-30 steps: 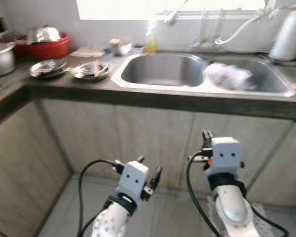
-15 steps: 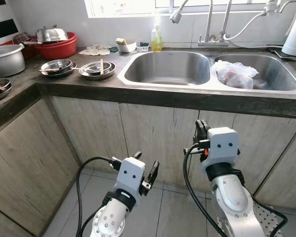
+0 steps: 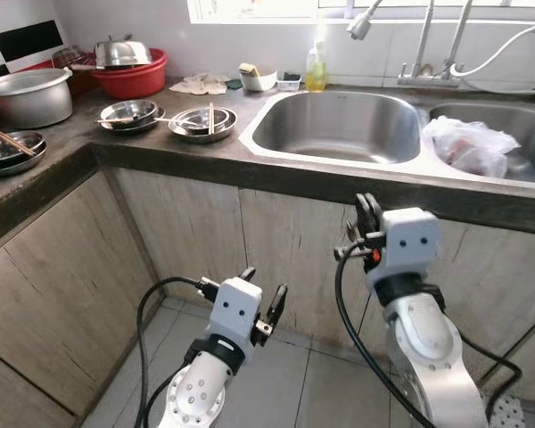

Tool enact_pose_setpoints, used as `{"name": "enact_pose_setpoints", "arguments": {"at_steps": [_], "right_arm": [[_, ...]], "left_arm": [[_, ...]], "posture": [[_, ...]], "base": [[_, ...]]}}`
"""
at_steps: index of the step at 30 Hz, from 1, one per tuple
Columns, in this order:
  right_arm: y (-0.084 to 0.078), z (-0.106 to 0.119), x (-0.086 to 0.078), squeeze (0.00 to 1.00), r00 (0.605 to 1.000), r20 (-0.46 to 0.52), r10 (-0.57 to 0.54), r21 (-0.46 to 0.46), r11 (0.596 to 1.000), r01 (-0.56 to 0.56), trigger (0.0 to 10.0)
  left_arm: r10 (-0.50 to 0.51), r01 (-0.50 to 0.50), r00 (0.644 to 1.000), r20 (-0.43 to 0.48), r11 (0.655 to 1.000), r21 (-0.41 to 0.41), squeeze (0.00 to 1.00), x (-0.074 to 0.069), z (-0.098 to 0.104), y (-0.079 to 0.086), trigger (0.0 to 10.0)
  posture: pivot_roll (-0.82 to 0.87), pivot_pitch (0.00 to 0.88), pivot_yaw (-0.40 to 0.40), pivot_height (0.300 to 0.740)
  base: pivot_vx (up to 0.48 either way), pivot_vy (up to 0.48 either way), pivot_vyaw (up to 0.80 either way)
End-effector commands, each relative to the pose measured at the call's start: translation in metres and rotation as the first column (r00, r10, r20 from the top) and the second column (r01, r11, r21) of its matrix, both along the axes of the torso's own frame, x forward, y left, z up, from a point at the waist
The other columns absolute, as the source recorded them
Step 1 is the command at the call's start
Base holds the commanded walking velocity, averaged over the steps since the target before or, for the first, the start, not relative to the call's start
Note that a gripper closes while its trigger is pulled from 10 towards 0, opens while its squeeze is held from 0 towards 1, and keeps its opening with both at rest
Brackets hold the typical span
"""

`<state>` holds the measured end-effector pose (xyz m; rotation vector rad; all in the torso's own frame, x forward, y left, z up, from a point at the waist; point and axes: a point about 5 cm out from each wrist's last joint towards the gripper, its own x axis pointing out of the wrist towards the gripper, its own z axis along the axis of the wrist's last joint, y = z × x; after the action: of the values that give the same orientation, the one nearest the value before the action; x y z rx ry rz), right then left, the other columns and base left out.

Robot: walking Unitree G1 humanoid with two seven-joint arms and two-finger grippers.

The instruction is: Kitchen organization

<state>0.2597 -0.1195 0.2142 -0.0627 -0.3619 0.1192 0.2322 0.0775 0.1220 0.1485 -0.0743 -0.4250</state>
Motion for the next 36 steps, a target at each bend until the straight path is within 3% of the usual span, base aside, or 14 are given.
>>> {"name": "enact_pose_setpoints", "arguments": {"at_steps": [1, 5, 15, 36], "right_arm": [[-0.003, 0.006, 0.001, 0.00, 1.000, 0.017, 0.005, 0.003, 1.000, -0.005, 10.0], [-0.003, 0.020, 0.007, 0.00, 0.998, 0.063, 0.019, 0.012, 1.000, -0.019, 10.0], [-0.005, 0.029, 0.013, 0.00, 0.996, 0.088, 0.022, 0.025, 0.999, -0.025, 10.0], [-0.008, 0.025, 0.018, 0.00, 0.997, 0.070, 0.019, 0.018, 1.000, -0.020, 10.0]], "left_arm": [[-0.010, 0.010, 1.000, 0.004, 1.000, -0.003, 0.00, 0.000, 0.001, -0.003, 10.0], [-0.009, 0.009, 1.000, 0.006, 1.000, -0.001, 0.00, 0.001, 0.001, -0.002, 10.0], [-0.006, 0.006, 1.000, 0.003, 1.000, -0.003, 0.00, 0.000, 0.001, -0.002, 10.0], [-0.006, 0.006, 1.000, 0.009, 1.000, -0.012, 0.00, 0.001, 0.003, -0.005, 10.0]], "posture": [[-0.05, 0.000, 0.019, 0.740], [-0.04, 0.000, 0.017, 0.740], [-0.04, 0.000, 0.014, 0.740], [-0.04, 0.000, 0.013, 0.740]], "base": [[0.292, 0.000, 0.00], [0.292, 0.000, 0.00], [0.298, 0.000, 0.00], [0.309, 0.000, 0.00]]}}
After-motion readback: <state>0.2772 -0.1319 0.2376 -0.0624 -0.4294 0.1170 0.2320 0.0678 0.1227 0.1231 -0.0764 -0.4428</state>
